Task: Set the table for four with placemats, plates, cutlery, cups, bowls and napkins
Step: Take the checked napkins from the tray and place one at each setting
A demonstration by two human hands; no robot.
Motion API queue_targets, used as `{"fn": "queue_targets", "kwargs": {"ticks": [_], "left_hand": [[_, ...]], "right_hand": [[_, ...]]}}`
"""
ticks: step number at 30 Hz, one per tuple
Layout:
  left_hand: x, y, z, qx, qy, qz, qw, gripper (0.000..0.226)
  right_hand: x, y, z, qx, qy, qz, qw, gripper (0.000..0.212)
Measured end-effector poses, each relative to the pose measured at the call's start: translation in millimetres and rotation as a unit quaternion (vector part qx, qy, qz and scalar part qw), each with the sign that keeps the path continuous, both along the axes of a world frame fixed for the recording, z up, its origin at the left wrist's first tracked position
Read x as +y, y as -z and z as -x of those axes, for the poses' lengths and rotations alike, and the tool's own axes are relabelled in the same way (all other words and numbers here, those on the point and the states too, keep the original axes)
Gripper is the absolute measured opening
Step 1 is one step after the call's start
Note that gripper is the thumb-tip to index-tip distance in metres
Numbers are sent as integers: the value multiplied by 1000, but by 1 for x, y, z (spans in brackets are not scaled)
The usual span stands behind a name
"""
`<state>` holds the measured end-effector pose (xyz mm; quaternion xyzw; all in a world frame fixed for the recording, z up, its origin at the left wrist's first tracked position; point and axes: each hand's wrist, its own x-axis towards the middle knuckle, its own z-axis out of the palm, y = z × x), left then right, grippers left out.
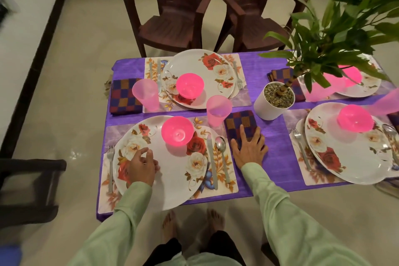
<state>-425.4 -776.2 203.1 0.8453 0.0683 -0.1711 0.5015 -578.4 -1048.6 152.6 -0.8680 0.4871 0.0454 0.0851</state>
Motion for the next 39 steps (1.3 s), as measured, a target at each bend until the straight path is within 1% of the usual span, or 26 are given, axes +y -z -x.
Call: {"fn": "queue_targets", "kwargs": {"ticks": [5, 7, 10, 12, 16, 18, 21, 24, 29, 33, 35, 39], "left_hand": [[1, -3, 8, -10, 6, -7, 1000, 30], [-2, -8, 13, -19, 10, -11, 1000, 29], [-4, -16, 18, -22, 17, -11, 1000, 29], [-4, -25, 22, -19, 23, -13, 999, 28], [-6, -53, 32, -49, 45, -5, 998, 27], [-6, -63, 34, -67, 56, -1, 996, 27], [-6, -72, 38, -88, 70, 10, 994, 27], [-10, -81, 41, -104, 76, 13, 992, 25], [-13, -96, 40, -119, 47, 49, 991, 22], [-5, -100, 26, -129, 41, 57, 989, 20], [2, -101, 15, -131, 39, 52, 989, 20], [13, -106, -16, -143, 52, 79, 985, 14]], "right_hand": [[0, -6, 4, -7, 0, -15, 1000, 63], [2, -14, 5, -34, 6, -12, 999, 61], [16, -32, 10, -107, -18, 13, 994, 53], [29, -46, 12, -161, -45, 34, 985, 47], [61, -83, 9, -253, -142, 64, 955, 39], [70, -98, 1, -285, -175, 47, 941, 39], [75, -115, -13, -322, -209, 13, 923, 32], [75, -126, -26, -329, -233, -19, 915, 25], [80, -142, -39, -328, -268, -38, 905, 25], [87, -146, -55, -327, -277, -63, 901, 28], [94, -151, -64, -329, -280, -60, 900, 31], [111, -155, -87, -361, -258, -54, 895, 36]]}}
